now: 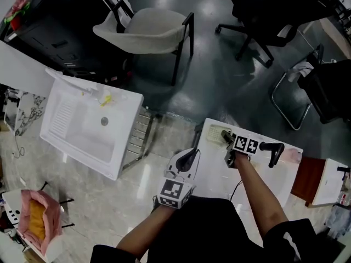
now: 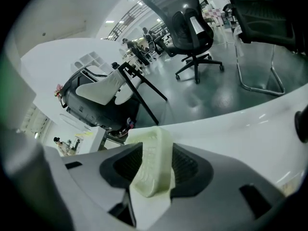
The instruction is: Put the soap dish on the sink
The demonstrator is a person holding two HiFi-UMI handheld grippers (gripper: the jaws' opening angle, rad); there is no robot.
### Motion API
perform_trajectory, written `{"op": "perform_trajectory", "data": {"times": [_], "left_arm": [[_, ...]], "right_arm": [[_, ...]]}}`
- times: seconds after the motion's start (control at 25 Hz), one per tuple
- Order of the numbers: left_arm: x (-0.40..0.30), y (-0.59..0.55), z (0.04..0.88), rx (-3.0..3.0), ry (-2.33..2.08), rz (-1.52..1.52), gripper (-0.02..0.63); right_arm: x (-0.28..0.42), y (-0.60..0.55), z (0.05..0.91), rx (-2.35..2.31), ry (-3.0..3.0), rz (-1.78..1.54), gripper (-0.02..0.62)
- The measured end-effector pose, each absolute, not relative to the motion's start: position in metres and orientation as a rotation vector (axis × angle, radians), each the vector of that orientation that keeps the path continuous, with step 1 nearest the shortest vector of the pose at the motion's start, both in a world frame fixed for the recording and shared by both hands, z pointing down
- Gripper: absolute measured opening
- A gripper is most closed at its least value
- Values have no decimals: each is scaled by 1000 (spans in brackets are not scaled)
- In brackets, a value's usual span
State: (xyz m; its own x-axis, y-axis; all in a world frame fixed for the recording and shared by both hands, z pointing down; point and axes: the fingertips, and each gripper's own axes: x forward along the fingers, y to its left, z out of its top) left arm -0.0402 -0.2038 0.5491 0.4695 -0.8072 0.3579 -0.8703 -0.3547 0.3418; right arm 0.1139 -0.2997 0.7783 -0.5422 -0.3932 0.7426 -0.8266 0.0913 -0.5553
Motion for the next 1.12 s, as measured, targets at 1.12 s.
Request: {"op": "perform_trajectory", "data": {"times": [1.12], "left_arm": [[-19, -157, 524, 2265, -1418, 144, 26]], "right_arm": [[157, -280, 703, 1251, -2157, 1225, 170]]}}
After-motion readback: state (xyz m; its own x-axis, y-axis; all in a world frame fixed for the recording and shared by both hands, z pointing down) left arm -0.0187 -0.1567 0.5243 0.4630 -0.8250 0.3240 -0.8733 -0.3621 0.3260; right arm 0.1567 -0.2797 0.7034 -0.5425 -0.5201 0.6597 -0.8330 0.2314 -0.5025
